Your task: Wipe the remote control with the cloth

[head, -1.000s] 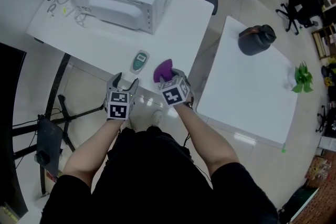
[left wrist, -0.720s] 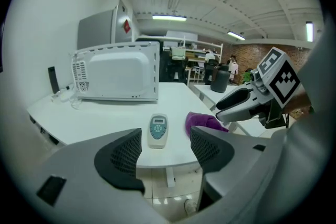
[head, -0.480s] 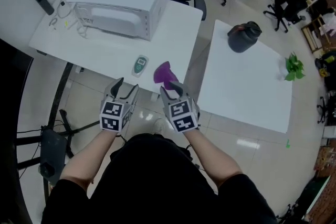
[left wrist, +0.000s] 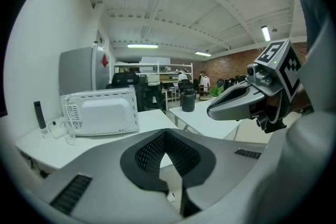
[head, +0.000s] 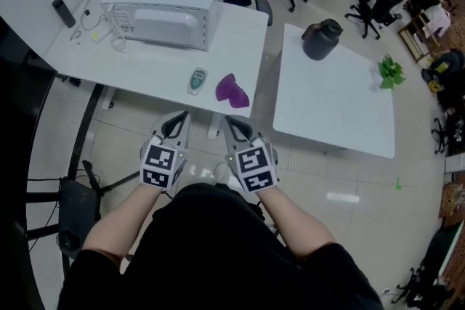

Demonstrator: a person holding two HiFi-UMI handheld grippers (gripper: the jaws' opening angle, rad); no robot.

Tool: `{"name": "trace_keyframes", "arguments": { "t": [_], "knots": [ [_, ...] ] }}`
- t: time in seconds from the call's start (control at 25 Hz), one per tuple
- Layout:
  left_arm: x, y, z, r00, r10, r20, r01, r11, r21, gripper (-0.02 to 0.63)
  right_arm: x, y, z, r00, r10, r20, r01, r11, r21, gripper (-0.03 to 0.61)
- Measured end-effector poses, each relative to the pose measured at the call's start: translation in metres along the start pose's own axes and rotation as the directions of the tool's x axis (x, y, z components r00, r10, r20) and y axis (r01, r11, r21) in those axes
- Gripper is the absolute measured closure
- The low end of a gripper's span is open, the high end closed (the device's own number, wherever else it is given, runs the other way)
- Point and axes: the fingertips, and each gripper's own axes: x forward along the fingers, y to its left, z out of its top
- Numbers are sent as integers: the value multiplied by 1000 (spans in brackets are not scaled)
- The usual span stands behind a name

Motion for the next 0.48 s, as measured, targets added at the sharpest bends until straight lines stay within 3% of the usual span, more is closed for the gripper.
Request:
{"name": "trace_keyframes", "arguments": {
  "t": [0.48],
  "knots": [
    [-38,-24,15,997,-39,65,34,997,73,614,-30,32,14,998,-25,49,25,1000,-14,565]
  ]
}}
